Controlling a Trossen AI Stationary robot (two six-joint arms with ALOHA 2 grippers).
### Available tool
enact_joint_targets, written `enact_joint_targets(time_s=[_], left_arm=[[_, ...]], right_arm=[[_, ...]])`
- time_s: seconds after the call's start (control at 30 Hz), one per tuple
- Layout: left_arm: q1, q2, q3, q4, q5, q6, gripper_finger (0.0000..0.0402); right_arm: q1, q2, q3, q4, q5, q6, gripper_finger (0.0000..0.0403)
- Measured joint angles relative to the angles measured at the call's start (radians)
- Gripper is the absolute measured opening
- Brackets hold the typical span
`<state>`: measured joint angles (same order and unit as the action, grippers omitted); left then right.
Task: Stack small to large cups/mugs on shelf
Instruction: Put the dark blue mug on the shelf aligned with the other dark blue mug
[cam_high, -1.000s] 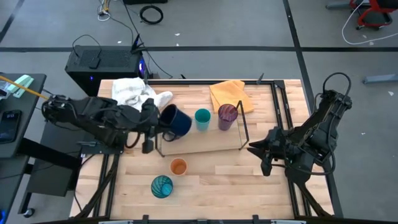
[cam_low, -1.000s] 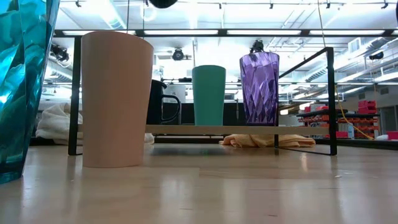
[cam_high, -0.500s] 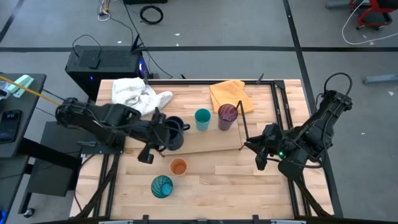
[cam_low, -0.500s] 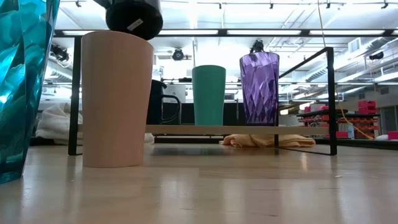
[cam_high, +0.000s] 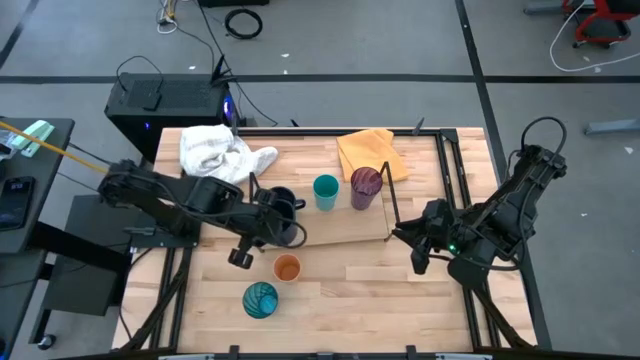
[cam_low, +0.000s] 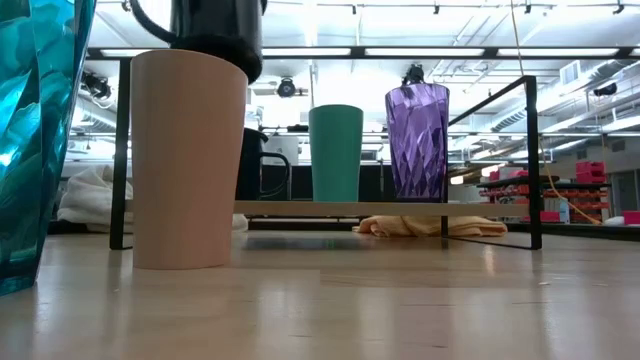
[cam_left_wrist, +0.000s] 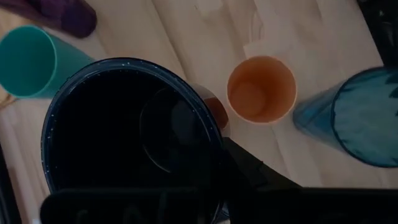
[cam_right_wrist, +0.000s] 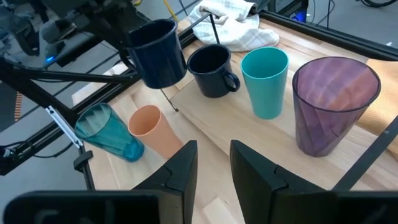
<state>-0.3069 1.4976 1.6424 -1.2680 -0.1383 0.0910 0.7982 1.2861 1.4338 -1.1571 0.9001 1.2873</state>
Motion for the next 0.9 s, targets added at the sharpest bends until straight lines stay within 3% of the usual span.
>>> enact_joint_targets(time_s=[0.9], left_arm=[[-0.011, 0.115, 0.0, 0.022, -0.036, 0.125, 0.0027]], right_arm=[[0.0, 0.0, 0.0, 0.011, 0.004, -0.015, 0.0103]])
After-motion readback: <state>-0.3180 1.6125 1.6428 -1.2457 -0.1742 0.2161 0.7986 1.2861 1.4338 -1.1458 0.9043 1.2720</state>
